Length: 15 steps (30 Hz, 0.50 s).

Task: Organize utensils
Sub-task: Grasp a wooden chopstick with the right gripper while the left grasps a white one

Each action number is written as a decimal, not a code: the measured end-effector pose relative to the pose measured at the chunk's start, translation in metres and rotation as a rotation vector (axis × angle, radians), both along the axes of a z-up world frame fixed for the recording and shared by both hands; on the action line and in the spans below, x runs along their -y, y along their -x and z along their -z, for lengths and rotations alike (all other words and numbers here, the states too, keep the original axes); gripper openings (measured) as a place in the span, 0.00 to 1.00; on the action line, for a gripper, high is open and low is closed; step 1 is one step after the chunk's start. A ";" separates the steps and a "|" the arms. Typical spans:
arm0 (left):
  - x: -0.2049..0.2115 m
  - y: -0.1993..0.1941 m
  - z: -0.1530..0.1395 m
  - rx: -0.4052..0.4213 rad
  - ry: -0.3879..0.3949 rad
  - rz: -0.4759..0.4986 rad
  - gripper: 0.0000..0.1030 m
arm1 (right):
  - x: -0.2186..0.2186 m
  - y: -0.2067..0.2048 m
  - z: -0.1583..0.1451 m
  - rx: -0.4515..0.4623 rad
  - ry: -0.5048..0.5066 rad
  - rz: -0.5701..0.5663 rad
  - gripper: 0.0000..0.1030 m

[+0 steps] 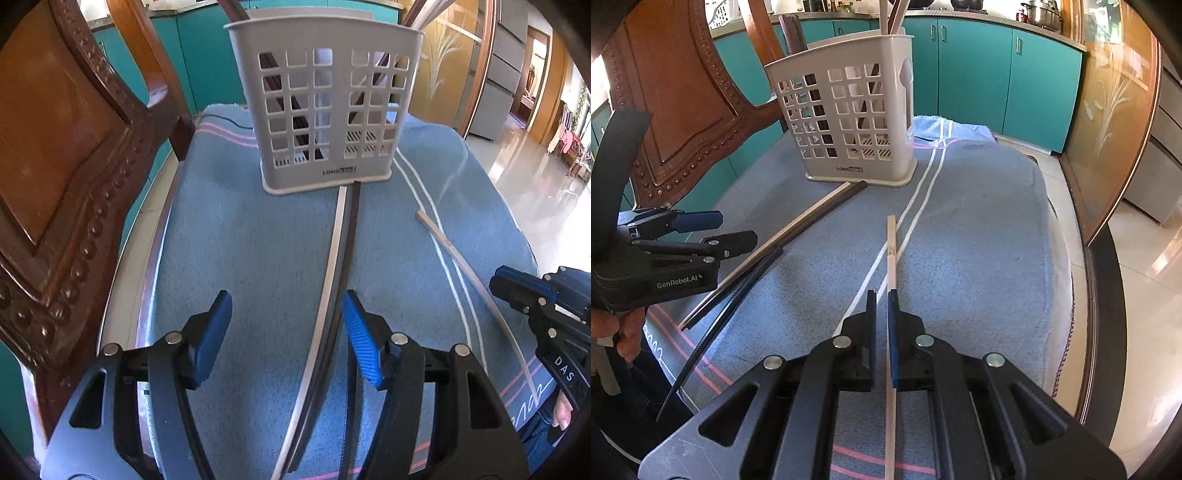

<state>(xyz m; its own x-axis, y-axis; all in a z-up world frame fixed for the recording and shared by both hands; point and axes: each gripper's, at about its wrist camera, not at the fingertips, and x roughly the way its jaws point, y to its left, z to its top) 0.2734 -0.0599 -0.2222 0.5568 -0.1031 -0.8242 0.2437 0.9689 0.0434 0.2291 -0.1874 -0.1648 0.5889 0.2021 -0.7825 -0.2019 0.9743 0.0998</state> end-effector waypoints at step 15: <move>-0.001 -0.006 0.010 -0.062 0.047 0.010 0.59 | 0.008 -0.004 0.002 -0.013 0.022 0.060 0.35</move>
<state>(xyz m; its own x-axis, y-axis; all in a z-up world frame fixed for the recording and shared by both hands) 0.2790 -0.0591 -0.2324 0.5038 -0.1480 -0.8510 0.2542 0.9670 -0.0176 0.2330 -0.1953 -0.1670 0.5894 0.1496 -0.7939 -0.1421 0.9866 0.0804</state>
